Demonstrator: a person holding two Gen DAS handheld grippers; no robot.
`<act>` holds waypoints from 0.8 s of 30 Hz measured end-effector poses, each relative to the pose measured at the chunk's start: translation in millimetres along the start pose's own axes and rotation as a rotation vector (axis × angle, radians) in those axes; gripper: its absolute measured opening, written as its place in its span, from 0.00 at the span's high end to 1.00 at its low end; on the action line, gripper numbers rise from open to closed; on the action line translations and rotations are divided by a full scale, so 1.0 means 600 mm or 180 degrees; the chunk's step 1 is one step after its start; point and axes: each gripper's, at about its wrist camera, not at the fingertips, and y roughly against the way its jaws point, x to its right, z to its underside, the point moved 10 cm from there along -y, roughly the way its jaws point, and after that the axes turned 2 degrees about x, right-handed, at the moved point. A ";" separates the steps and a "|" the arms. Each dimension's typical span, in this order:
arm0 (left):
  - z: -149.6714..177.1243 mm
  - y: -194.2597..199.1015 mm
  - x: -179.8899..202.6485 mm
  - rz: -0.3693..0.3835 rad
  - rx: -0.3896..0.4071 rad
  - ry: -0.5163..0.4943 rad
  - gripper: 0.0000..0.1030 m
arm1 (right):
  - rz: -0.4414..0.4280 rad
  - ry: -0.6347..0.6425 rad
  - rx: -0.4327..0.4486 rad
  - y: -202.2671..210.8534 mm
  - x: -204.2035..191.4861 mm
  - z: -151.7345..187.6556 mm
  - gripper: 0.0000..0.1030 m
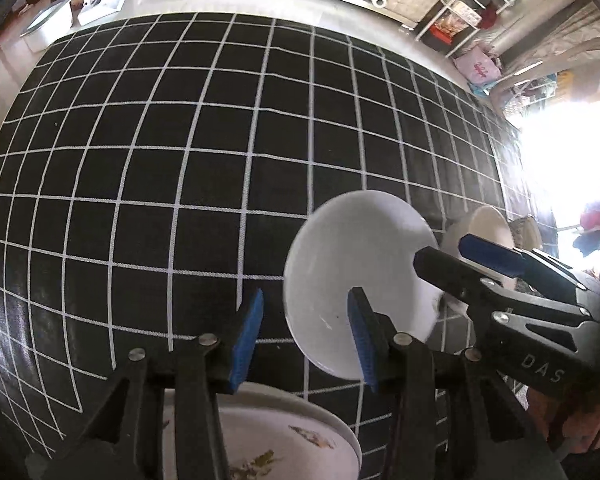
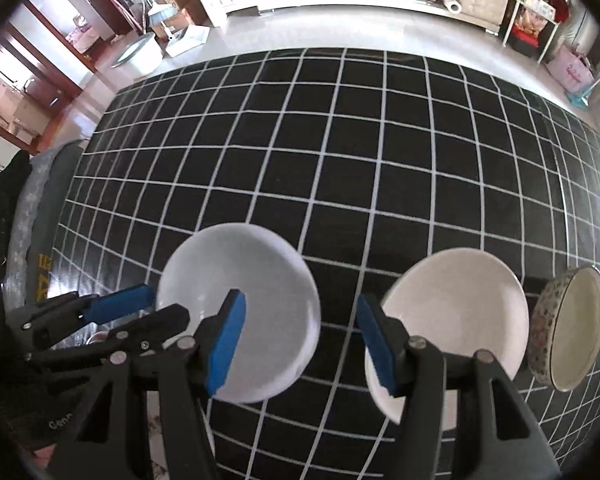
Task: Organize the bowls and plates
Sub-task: 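Grasp the rim of the plain white bowl with the left tool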
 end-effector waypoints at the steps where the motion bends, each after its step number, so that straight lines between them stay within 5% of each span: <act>1: -0.001 -0.003 -0.001 -0.0004 0.0005 0.0017 0.60 | -0.0017 -0.0014 -0.0007 -0.003 0.001 0.000 0.39; 8: -0.012 -0.012 0.004 -0.0148 0.0090 -0.0094 0.67 | 0.0189 0.0274 0.0001 -0.006 0.012 0.002 0.42; 12: -0.006 -0.018 0.004 -0.0172 0.0073 -0.0144 0.80 | 0.0162 0.0265 -0.0067 -0.008 0.015 0.012 0.68; 18: -0.001 -0.019 0.004 -0.0242 0.0061 -0.0156 0.88 | 0.0177 0.0194 -0.0142 -0.013 0.034 0.028 0.91; 24: 0.016 -0.009 0.001 -0.0255 0.0061 -0.0186 0.91 | 0.0147 0.0141 -0.0121 0.001 0.043 0.038 0.91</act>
